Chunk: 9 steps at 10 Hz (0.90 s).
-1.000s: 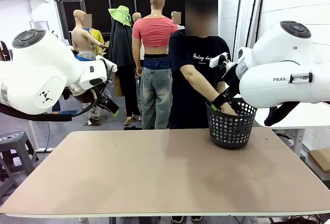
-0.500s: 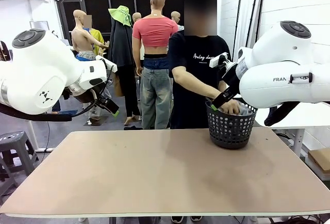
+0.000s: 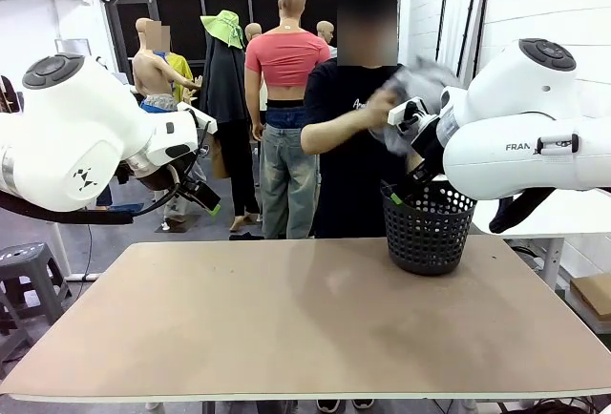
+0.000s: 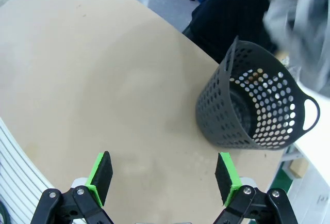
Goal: Fold the training pants.
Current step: Grab both ends of the Training pants handed by a person.
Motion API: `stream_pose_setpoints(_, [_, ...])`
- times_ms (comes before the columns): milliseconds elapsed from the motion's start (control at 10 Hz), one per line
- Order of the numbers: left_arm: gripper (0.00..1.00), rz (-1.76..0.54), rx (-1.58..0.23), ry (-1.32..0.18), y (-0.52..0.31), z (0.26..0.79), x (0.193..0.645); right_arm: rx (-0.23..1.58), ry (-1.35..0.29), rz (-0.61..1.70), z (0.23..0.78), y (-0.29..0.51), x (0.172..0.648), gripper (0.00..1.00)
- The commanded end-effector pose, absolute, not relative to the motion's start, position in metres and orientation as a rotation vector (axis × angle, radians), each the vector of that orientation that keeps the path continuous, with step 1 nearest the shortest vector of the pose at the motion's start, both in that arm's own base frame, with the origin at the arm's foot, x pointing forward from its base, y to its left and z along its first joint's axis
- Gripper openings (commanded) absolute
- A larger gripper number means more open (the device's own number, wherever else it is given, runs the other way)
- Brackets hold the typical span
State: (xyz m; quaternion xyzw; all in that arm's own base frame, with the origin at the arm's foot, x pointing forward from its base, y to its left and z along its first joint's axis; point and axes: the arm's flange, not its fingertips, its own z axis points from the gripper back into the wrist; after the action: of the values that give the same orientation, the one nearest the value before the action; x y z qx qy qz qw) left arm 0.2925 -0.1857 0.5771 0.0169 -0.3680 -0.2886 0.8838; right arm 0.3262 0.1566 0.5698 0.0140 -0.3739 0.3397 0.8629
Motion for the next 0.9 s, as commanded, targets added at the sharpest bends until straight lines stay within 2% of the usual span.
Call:
stream_pose_setpoints(0, [1.0, -0.608, 0.041, -0.766, -0.1849, 0.577, 0.2932, 0.033, -0.791, 0.706, 0.5698, 0.1571, 0.3273, 1.0])
stream_pose_setpoints(800, [1.0, -0.608, 0.041, -0.766, -0.1849, 0.577, 0.2932, 0.033, -0.791, 0.706, 0.5698, 0.1571, 0.3273, 1.0])
